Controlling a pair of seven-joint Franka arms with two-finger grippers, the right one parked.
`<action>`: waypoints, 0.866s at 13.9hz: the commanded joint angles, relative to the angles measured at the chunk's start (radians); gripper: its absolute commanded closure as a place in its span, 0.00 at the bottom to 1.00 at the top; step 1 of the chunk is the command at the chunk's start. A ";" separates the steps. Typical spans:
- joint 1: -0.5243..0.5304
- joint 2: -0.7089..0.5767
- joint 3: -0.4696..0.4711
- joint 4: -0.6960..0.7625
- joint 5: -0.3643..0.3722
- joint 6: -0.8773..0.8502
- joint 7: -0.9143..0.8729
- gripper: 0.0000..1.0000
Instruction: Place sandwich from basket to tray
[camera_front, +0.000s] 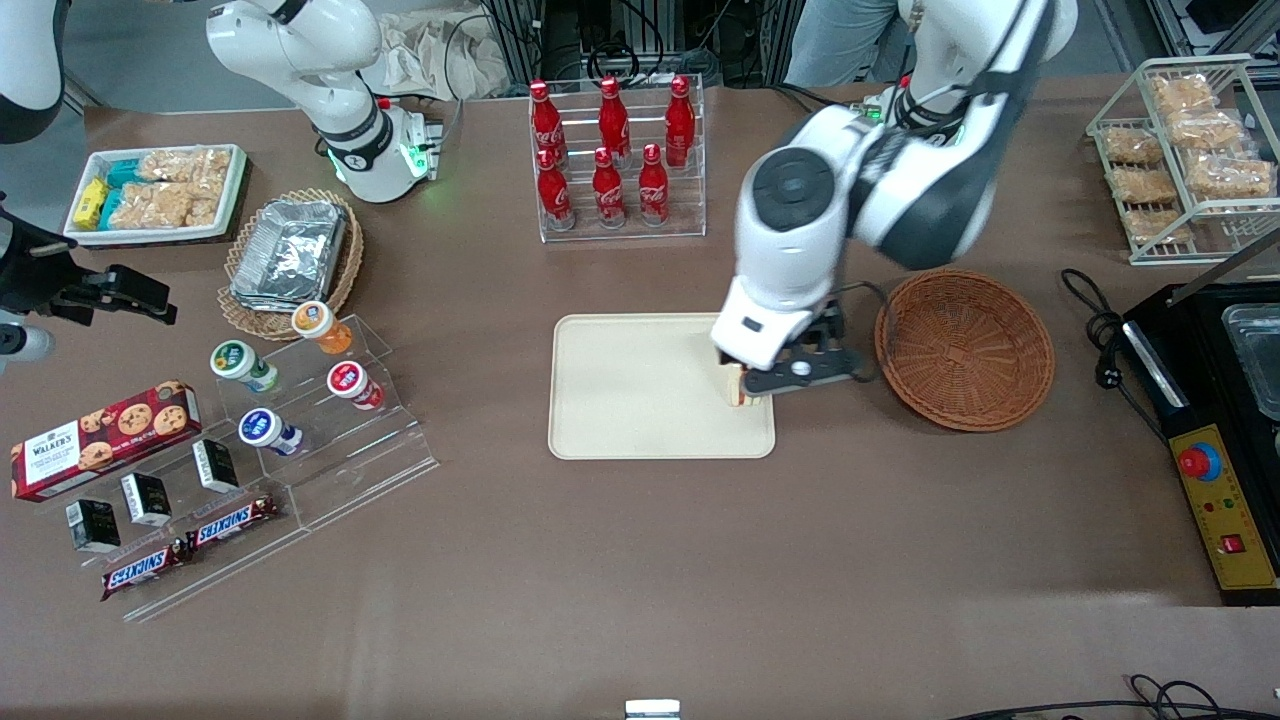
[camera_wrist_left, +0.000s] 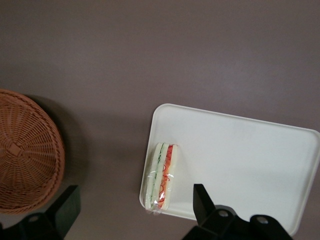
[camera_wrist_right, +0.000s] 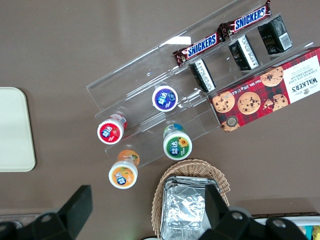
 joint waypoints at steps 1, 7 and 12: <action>0.111 -0.073 -0.008 0.013 -0.069 -0.085 0.153 0.00; 0.386 -0.246 0.033 -0.002 -0.155 -0.218 0.482 0.00; 0.388 -0.499 0.134 -0.181 -0.164 -0.232 0.606 0.00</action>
